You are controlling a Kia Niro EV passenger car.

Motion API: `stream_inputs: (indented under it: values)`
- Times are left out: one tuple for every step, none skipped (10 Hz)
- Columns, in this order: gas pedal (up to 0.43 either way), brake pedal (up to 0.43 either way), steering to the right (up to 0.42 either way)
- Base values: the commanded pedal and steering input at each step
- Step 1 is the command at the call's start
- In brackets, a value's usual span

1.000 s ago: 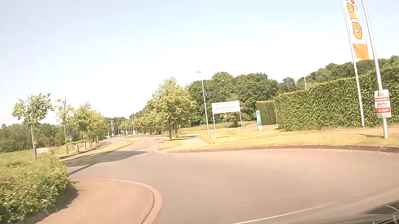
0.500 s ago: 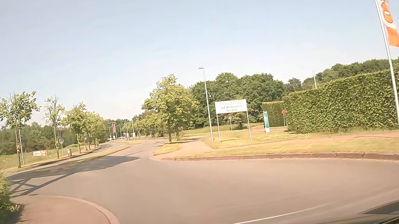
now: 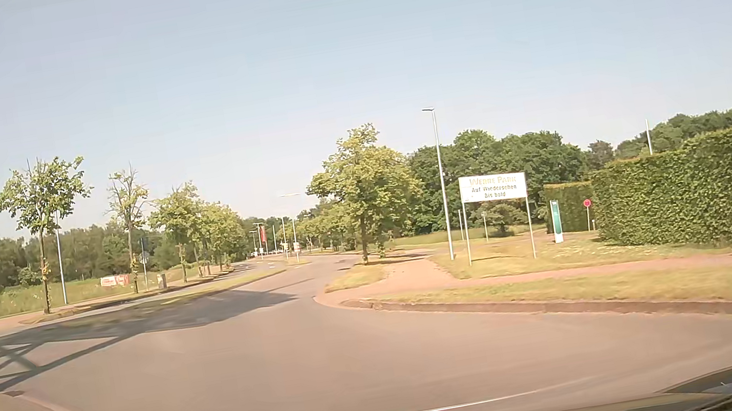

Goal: Follow the waypoints while adhering to traffic rules and regulations

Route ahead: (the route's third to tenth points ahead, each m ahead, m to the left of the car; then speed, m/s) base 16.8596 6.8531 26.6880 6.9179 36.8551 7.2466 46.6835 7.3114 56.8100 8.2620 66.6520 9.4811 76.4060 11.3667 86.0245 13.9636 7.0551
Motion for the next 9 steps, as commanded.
stream_inputs:
  values:
    - [0.098,0.0,-0.132]
    - [0.098,0.0,-0.134]
    - [0.11,0.0,-0.138]
    - [0.13,0.0,-0.141]
    - [0.157,0.0,-0.143]
    - [0.228,0.0,-0.142]
    - [0.24,0.0,-0.143]
    - [0.24,0.0,-0.145]
    - [0.24,0.0,-0.149]
